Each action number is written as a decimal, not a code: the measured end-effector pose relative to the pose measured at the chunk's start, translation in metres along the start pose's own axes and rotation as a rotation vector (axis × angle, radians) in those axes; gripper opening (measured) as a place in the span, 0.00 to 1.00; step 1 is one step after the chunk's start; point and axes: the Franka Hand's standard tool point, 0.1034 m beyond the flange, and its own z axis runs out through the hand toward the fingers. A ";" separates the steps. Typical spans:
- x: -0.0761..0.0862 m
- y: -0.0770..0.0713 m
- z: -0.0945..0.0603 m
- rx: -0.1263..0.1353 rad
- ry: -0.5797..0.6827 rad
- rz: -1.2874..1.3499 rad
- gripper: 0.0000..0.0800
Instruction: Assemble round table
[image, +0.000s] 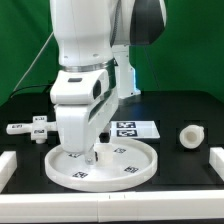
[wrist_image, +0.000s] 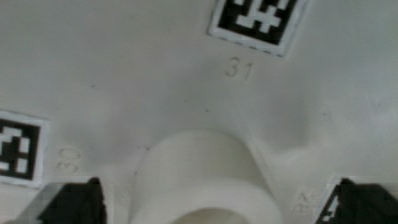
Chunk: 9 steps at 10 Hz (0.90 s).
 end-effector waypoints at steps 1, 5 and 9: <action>0.002 -0.001 0.002 0.004 0.001 0.002 0.81; 0.005 0.000 0.006 -0.003 0.003 -0.002 0.66; 0.004 0.001 0.005 -0.004 0.003 0.000 0.52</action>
Offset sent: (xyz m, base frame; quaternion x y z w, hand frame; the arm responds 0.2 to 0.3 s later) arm 0.0008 0.0020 -0.0022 0.0090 0.0013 0.0030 1.0000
